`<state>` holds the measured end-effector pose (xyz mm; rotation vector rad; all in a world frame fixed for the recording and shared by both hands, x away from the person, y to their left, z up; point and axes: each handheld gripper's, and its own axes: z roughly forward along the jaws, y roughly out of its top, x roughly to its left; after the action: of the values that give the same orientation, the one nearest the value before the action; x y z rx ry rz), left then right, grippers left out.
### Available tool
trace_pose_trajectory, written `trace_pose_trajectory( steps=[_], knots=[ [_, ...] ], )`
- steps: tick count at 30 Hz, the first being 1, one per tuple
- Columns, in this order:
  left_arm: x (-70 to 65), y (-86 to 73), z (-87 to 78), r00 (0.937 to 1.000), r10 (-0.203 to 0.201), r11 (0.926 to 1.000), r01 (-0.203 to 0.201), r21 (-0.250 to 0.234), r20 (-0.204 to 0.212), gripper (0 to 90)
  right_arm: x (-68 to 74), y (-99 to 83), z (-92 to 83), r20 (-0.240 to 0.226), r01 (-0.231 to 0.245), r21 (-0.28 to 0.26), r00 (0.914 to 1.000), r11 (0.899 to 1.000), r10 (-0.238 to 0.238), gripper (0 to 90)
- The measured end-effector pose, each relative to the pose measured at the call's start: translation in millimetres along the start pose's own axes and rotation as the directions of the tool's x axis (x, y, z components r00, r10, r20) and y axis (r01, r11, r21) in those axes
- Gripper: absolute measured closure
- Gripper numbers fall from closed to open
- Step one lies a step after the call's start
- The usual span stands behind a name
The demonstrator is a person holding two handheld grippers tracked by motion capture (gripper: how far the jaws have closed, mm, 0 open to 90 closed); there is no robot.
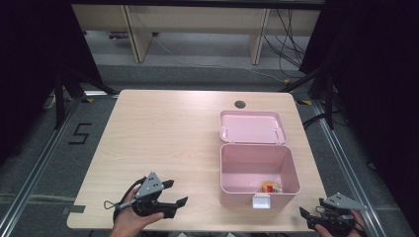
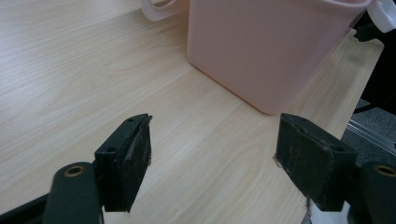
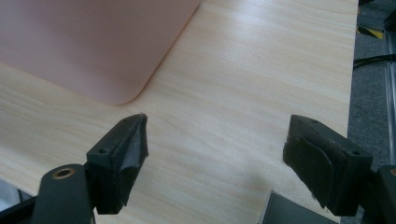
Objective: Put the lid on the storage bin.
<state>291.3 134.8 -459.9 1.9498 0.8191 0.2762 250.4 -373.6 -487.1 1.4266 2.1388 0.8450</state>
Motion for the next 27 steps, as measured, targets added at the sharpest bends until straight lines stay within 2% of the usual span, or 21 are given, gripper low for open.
trace_pose_trajectory(
  steps=[2,3,4,12,14,17,18,22,23,24,25,27],
  knots=[
    [0.8,5.3,3.4,0.9999,0.011,0.9999,-0.011,0.008,0.005,26.3,0.5,0.3,-1.1,-0.003,-0.01,0.002,0.9999,1.0,0.01,22.2],
    [0.4,8.0,5.2,1.0,0.008,0.9999,-0.008,0.007,0.003,26.4,2.5,-0.1,-0.2,-0.004,-0.039,-0.001,0.9992,0.999,0.039,22.2],
    [0.6,10.7,7.3,0.9999,0.01,0.9999,-0.01,0.004,0.004,26.6,0.4,0.3,-0.4,0.004,-0.016,-0.006,0.9999,1.0,0.016,22.2],
    [3.8,28.9,23.8,0.9997,0.013,0.9999,-0.012,-0.008,0.023,29.1,-0.6,0.1,-0.7,0.0,-0.014,-0.012,0.9999,1.0,0.014,22.2],
    [4.9,33.2,28.9,0.9995,0.008,0.9999,-0.008,-0.009,0.031,29.2,-2.5,0.4,-0.7,0.009,0.014,-0.018,0.9999,1.0,-0.014,22.1],
    [6.3,39.3,35.6,0.9993,0.002,1.0,-0.002,-0.009,0.038,30.0,-2.1,0.3,-0.7,0.009,0.006,-0.014,0.9999,1.0,-0.006,22.2],
    [7.6,41.1,36.9,0.9992,0.009,1.0,-0.009,-0.002,0.04,30.2,2.3,-0.2,-1.3,-0.01,-0.061,0.01,0.9981,0.998,0.061,22.1],
    [10.9,48.3,42.6,0.9993,0.006,0.9999,-0.006,-0.009,0.037,31.3,0.3,-0.1,-0.9,-0.004,-0.038,0.005,0.9993,0.999,0.038,22.2],
    [11.7,50.2,44.3,0.9993,0.007,0.9999,-0.007,-0.014,0.037,31.3,-1.5,0.2,-0.8,0.005,-0.012,0.0,0.9999,1.0,0.012,22.2],
    [12.6,52.2,46.0,0.9991,0.005,0.9998,-0.005,-0.018,0.042,31.3,-1.0,0.0,-0.8,0.004,-0.019,0.003,0.9998,1.0,0.019,22.2],
    [12.6,52.2,46.0,0.9991,0.005,0.9998,-0.005,-0.018,0.042,31.3,1.0,-0.3,-0.5,-0.01,-0.048,0.005,0.9988,0.999,0.048,22.2],
    [13.4,58.9,50.2,0.9991,0.001,0.9998,0.0,-0.018,0.043,31.6,0.4,-0.4,-0.4,-0.009,-0.045,0.002,0.9989,0.999,0.045,22.2]
  ],
)
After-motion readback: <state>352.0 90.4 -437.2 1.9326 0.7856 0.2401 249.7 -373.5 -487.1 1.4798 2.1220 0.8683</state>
